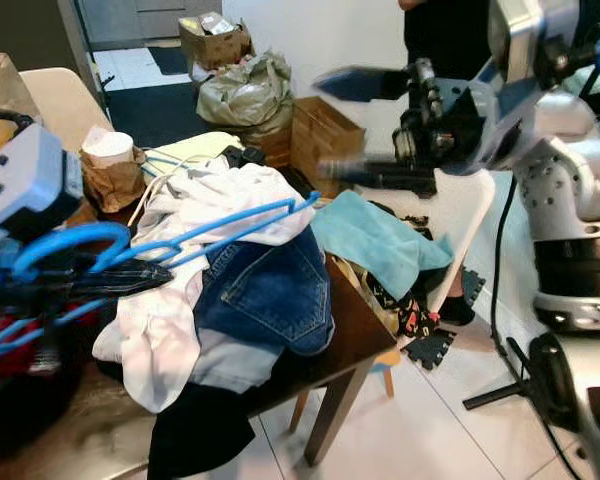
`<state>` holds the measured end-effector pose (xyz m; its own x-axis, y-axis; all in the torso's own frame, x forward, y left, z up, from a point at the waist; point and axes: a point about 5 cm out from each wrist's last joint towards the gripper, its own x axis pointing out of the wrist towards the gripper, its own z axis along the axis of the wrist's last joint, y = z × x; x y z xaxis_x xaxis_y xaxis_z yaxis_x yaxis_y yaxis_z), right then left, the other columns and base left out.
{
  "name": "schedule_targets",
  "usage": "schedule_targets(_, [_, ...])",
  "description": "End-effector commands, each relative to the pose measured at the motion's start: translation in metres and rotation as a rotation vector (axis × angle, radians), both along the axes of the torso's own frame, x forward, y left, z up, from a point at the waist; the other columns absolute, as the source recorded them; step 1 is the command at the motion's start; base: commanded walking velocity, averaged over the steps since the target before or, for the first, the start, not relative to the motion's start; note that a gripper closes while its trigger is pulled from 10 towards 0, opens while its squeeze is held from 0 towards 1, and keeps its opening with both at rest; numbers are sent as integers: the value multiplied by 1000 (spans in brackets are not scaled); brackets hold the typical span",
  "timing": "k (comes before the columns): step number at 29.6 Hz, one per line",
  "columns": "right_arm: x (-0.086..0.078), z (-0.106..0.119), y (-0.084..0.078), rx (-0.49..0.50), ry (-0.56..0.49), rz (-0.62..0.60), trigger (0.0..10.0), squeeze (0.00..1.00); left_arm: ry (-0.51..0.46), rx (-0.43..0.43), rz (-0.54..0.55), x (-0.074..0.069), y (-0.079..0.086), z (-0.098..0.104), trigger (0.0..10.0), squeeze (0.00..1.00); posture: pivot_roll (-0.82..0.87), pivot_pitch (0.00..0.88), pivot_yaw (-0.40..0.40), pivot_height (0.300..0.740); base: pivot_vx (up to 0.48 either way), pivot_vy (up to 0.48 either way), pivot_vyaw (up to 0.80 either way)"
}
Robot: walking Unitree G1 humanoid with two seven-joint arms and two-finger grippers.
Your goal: Hang hanger
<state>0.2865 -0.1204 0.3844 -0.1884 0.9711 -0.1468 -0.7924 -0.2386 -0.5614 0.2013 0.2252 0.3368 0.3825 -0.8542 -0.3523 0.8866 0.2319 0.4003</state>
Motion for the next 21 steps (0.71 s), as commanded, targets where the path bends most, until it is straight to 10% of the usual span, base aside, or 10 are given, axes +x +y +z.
schedule_targets(1, [-8, 3, 5, -43, -40, 49, 10000, 0, -6, 31, -25, -2, 0, 5, 10000, 0, 22, 35, -26, 736, 0, 0, 0])
schedule_targets(9, [-7, -7, 23, -175, -171, -12, 10000, 0, -26, 48, -97, -1, -8, 10, 10000, 0, 13, 33, -23, 736, 0, 0, 0])
schedule_targets(21, [4, -13, 46, -123, -169, -140, 10000, 0, -4, 69, -188, -3, -15, 8, 10000, 0, 15, 31, -17, 736, 0, 0, 0])
